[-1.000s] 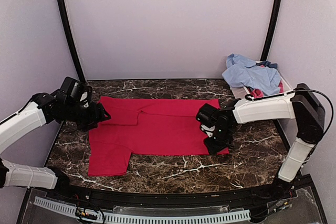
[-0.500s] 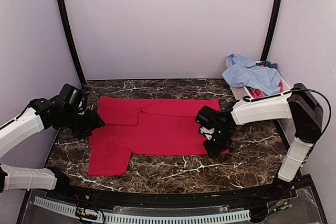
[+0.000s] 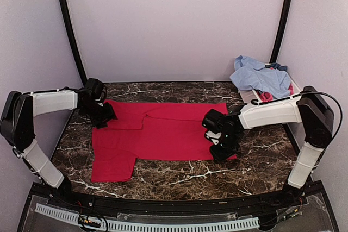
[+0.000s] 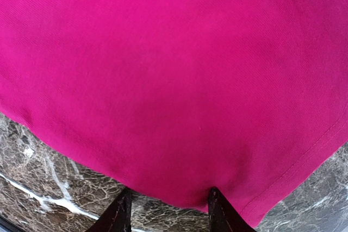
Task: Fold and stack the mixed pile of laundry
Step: Move the 1/3-folded T-shirt to the center of the board, then pick up the 1/3-folded T-shirt from the center of the board.
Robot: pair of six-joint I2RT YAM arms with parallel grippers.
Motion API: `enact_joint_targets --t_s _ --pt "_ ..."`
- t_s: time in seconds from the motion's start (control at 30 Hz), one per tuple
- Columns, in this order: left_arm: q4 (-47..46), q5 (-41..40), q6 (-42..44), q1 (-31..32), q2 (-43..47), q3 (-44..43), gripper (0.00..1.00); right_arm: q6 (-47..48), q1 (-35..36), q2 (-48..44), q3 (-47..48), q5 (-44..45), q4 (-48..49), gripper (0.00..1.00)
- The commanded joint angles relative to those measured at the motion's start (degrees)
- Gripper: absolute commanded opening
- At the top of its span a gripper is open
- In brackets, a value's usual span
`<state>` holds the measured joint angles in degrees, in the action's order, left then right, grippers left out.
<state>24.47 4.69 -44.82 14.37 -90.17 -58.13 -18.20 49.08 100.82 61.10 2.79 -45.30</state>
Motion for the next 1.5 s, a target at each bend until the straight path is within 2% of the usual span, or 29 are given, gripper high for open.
enact_joint_targets --t_s 0.0,0.23,0.37,0.5,0.73,0.9,1.07,1.17,1.27,1.4,1.47 --pt "-8.5 3.4 4.3 -0.6 -8.8 -9.8 0.55 0.6 0.1 1.9 0.2 -1.0 1.9 0.45" --pt "-7.1 3.4 4.9 -4.6 -25.5 -26.3 0.51 0.8 0.1 0.8 2.0 -1.4 1.5 0.52" --pt "-1.3 2.1 5.6 -7.2 -32.9 -33.0 0.49 1.1 0.1 0.4 3.1 -1.9 1.2 0.57" --pt "2.5 0.8 5.8 -9.8 -34.2 -33.2 0.48 2.0 0.1 -0.3 3.5 -2.5 1.7 0.6" --pt "4.7 3.3 7.5 -15.5 -36.6 -35.5 0.46 3.7 0.1 -1.6 4.8 -5.9 2.4 0.66" --pt "8.0 4.0 9.9 -17.5 -40.2 -42.9 0.45 5.0 0.1 -2.5 5.7 -5.2 0.9 0.65" --pt "12.6 4.5 12.3 -19.1 -44.3 -53.5 0.45 8.2 0.1 -3.3 5.9 -2.3 -1.7 0.57" --pt "16.4 5.3 13.5 -19.2 -44.4 -59.3 0.5 11.0 0.1 -3.1 5.4 1.5 -2.9 0.56" --pt "18.9 9.1 14.0 -18.1 -41.5 -62.6 0.56 13.7 0.3 -2.9 5.4 0.9 -1.2 0.53" --pt "18.9 8.3 14.0 -15.3 -32.8 -57.9 0.6 17.1 0.2 -2.1 5.6 0.0 1.6 0.49" --pt "15.8 9.1 12.1 -14.9 -26.2 -50.7 0.61 17.8 0.2 -0.9 5.9 -0.1 1.6 0.48"
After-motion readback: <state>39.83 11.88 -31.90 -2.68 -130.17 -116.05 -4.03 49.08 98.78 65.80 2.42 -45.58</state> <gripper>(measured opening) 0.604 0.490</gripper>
